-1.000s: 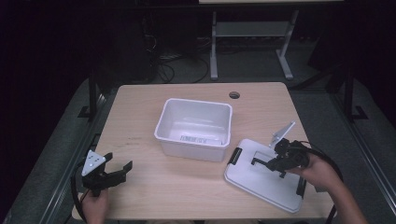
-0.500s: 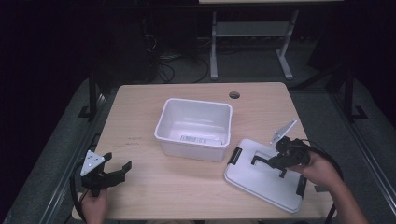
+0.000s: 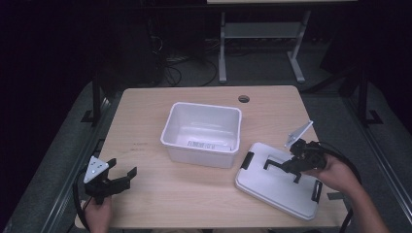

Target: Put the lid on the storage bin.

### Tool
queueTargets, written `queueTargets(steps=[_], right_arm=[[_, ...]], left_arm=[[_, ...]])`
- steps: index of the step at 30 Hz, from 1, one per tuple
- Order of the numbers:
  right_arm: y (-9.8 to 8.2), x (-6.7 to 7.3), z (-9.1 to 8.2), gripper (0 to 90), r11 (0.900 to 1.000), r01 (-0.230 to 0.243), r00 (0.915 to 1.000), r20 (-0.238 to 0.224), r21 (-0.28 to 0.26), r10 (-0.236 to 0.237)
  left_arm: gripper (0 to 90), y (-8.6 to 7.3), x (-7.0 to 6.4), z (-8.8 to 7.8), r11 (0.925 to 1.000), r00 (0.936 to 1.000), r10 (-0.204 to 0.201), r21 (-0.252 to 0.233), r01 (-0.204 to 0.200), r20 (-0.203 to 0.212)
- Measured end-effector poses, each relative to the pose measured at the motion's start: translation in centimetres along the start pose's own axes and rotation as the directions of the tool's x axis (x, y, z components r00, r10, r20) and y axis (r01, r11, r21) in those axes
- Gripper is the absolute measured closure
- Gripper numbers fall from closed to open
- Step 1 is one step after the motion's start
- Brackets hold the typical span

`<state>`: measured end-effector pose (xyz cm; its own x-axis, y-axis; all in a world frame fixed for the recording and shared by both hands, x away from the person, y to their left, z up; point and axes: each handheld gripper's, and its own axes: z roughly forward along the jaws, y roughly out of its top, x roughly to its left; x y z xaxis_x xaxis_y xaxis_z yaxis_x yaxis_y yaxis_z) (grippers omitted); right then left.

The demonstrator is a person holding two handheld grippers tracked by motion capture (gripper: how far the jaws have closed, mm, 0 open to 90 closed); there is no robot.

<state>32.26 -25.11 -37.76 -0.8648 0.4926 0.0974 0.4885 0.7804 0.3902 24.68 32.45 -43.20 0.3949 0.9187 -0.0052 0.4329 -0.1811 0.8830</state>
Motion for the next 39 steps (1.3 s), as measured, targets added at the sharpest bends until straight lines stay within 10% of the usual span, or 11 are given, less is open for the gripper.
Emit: queueTargets(steps=[39], right_arm=[[2.2, 1.3, -10.6, 84.9, 0.997, 0.056, 0.9955, 0.08, -0.052, -0.052]], left_arm=[[14.9, -0.1, 0.3, -0.3, 1.0, 0.9999, -0.003, -0.004, 0.002, -0.015]])
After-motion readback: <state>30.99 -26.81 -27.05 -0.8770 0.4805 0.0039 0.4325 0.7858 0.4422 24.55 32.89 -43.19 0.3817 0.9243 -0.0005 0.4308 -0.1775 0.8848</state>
